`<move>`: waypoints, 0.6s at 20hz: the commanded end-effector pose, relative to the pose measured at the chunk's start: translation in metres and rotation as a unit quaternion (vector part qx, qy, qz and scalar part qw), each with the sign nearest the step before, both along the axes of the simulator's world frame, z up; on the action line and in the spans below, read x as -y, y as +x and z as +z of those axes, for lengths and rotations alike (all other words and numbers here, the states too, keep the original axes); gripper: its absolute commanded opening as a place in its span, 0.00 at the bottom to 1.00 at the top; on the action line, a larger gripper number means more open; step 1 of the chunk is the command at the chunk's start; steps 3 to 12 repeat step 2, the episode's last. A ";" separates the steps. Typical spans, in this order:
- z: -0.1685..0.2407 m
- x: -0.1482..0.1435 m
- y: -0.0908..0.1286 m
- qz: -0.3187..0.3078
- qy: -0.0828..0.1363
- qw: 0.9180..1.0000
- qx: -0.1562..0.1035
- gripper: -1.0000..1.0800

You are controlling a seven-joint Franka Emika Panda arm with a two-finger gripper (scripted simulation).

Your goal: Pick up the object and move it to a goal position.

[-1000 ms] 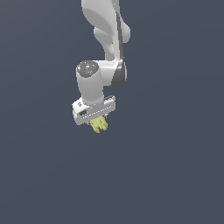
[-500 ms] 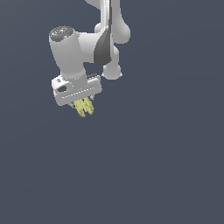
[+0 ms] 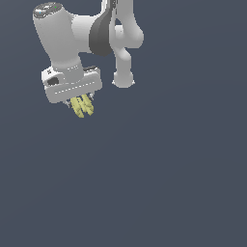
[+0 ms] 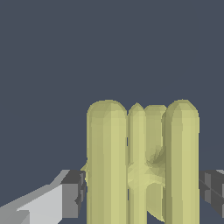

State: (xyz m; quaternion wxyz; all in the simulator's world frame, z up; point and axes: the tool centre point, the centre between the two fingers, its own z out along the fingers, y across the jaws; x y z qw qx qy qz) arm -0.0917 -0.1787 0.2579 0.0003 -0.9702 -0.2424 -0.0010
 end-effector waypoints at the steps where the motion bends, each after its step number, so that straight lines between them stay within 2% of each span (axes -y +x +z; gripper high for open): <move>1: 0.004 0.003 -0.002 0.001 0.000 1.000 -0.001 0.00; 12: 0.004 0.003 -0.002 0.001 0.000 1.000 -0.001 0.00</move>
